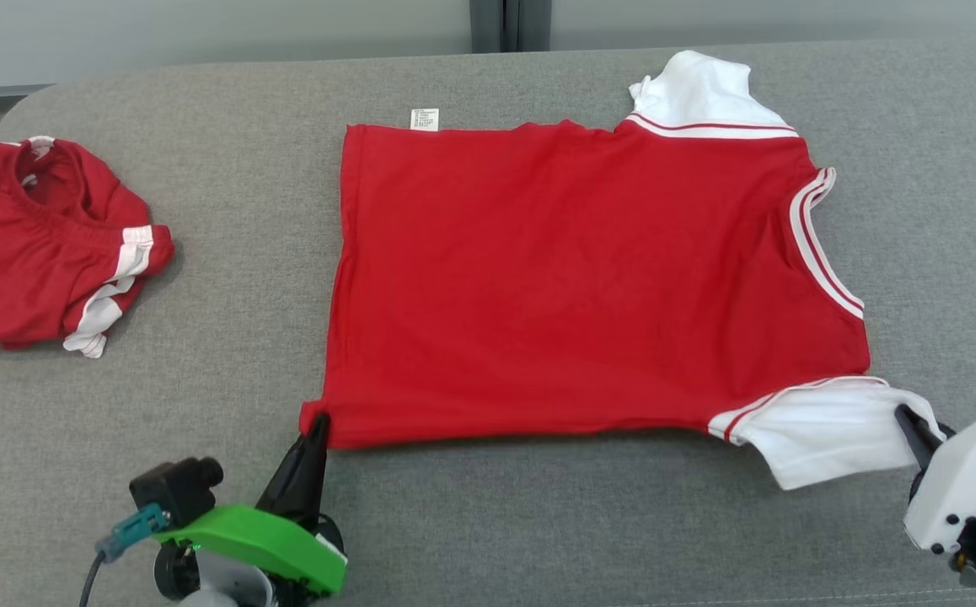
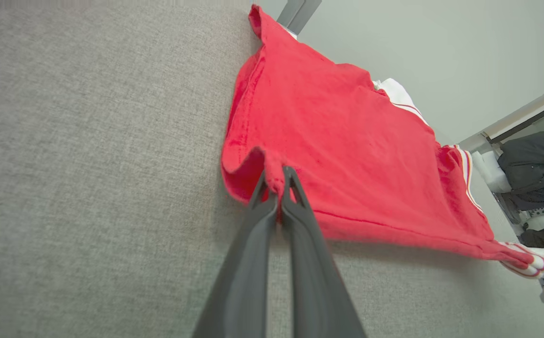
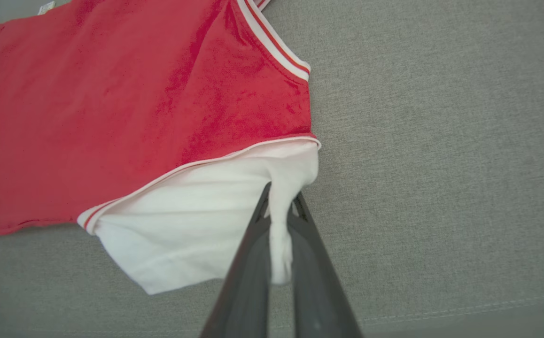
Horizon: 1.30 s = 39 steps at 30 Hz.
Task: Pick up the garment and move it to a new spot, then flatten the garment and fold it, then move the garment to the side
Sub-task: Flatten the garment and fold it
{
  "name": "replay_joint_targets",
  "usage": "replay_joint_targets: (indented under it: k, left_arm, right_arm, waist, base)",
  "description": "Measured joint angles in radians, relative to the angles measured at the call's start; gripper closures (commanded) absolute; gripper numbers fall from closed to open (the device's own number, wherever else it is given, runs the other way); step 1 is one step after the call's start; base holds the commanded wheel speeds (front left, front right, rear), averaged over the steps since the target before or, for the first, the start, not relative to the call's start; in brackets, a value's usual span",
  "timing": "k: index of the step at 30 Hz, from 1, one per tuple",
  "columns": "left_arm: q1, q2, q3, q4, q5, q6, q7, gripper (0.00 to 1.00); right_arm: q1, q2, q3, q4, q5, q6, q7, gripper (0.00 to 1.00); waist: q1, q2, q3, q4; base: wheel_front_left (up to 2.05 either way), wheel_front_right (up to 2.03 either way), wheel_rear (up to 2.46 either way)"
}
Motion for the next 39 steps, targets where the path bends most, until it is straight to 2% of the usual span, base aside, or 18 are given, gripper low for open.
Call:
replay_joint_targets:
  k: [13, 20, 28, 37, 38, 39]
  left_arm:
    - [-0.210, -0.053, -0.019, 0.098, 0.017, 0.023, 0.037, 1.00]
    - [-0.291, -0.083, -0.003, 0.186, 0.012, 0.027, 0.014, 1.00]
    - [-0.371, -0.107, -0.004, 0.278, 0.024, 0.026, -0.026, 1.00]
    - [-0.438, -0.119, -0.009, 0.351, 0.035, 0.017, -0.055, 1.00]
    - [-0.443, -0.121, -0.009, 0.357, 0.035, 0.017, -0.056, 0.89]
    - [-0.448, -0.123, -0.010, 0.364, 0.035, 0.016, -0.056, 0.16]
  right_arm:
    - [-0.252, -0.122, 0.099, 0.197, 0.043, 0.000, 0.023, 1.00]
    - [-0.374, -0.192, 0.168, 0.313, 0.021, 0.000, -0.032, 1.00]
    - [-0.475, -0.223, 0.206, 0.399, -0.002, 0.000, -0.112, 1.00]
    - [-0.526, -0.239, 0.224, 0.449, -0.009, 0.000, -0.150, 1.00]
    - [-0.529, -0.237, 0.224, 0.452, -0.009, 0.000, -0.163, 0.55]
    - [-0.535, -0.232, 0.223, 0.455, -0.009, 0.000, -0.178, 0.00]
  waist:
    - [0.0000, 0.0000, 0.028, -0.002]
    - [0.0000, 0.0000, 0.061, 0.003]
    - [0.0000, 0.0000, 0.106, 0.012]
    - [0.0000, 0.0000, 0.140, 0.017]
    - [0.0001, 0.0000, 0.143, 0.017]
    - [0.0000, 0.0000, 0.146, 0.017]
  base:
    - [0.00, 0.00, 0.00]
    - [0.00, 0.00, 0.00]
    - [0.00, 0.00, 0.00]
    - [0.00, 0.00, 0.00]
    - [0.00, 0.00, 0.00]
    - [0.00, 0.00, 0.00]
